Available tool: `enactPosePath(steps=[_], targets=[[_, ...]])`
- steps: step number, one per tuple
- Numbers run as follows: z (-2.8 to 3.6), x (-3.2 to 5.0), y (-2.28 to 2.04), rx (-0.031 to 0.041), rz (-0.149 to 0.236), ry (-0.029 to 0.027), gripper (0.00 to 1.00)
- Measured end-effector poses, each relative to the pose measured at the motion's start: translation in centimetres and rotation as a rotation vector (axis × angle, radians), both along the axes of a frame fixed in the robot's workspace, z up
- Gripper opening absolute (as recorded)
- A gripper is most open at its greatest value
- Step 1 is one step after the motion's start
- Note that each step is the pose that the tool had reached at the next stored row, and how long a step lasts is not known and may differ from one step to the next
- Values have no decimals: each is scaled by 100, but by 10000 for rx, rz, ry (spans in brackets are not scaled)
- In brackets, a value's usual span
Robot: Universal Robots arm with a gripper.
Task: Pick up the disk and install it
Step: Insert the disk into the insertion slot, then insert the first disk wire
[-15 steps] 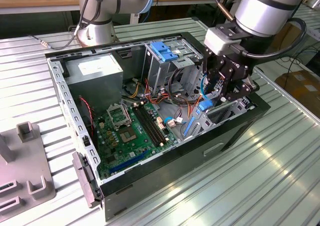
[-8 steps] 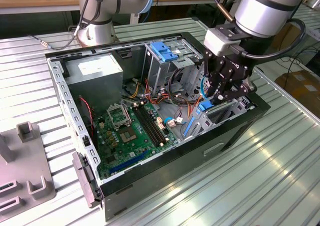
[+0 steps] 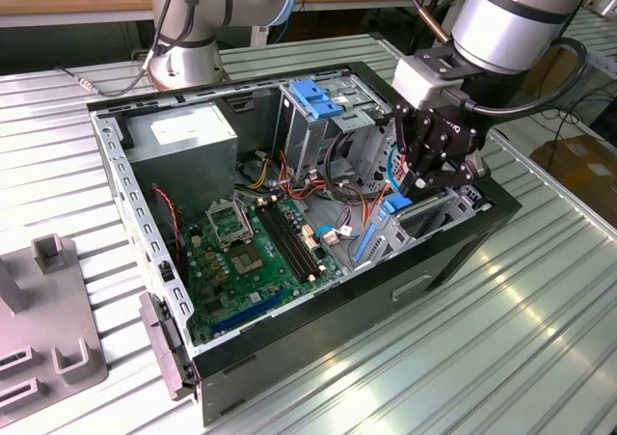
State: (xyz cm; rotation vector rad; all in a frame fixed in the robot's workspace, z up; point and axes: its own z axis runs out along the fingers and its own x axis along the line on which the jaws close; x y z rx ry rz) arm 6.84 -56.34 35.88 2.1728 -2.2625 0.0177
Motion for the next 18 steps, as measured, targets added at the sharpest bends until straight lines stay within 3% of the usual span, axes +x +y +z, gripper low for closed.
enactPosePath(steps=[13, 18], targets=[[-28, 2, 0, 0, 0, 0, 10], [-31, 138, 0, -2, 0, 0, 10]])
